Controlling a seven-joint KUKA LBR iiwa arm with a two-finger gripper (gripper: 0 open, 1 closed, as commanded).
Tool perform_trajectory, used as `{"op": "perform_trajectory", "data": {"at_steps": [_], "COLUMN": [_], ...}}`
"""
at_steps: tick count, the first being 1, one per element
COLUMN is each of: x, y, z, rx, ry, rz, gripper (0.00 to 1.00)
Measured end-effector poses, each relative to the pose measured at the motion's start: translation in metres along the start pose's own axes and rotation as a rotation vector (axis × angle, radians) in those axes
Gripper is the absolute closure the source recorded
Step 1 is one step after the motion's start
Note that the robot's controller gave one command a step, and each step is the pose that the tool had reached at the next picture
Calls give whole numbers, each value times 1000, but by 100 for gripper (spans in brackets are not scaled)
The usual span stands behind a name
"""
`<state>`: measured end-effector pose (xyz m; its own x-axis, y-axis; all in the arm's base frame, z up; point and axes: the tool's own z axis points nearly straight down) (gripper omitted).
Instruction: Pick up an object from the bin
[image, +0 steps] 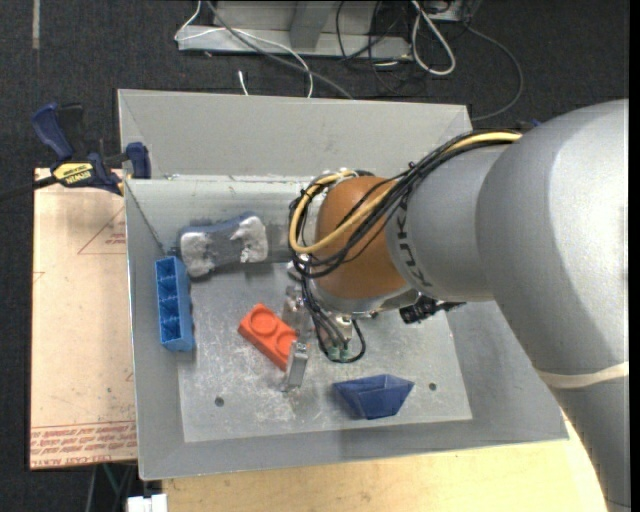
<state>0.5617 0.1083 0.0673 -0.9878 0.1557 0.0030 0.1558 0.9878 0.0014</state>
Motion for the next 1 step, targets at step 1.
{"op": "perform_trajectory", "data": {"at_steps": [1], "x": [-2], "y": [-5], "z": [-82], "rx": [-6], "ry": [-13], "rz": [177], "gripper": [0]}}
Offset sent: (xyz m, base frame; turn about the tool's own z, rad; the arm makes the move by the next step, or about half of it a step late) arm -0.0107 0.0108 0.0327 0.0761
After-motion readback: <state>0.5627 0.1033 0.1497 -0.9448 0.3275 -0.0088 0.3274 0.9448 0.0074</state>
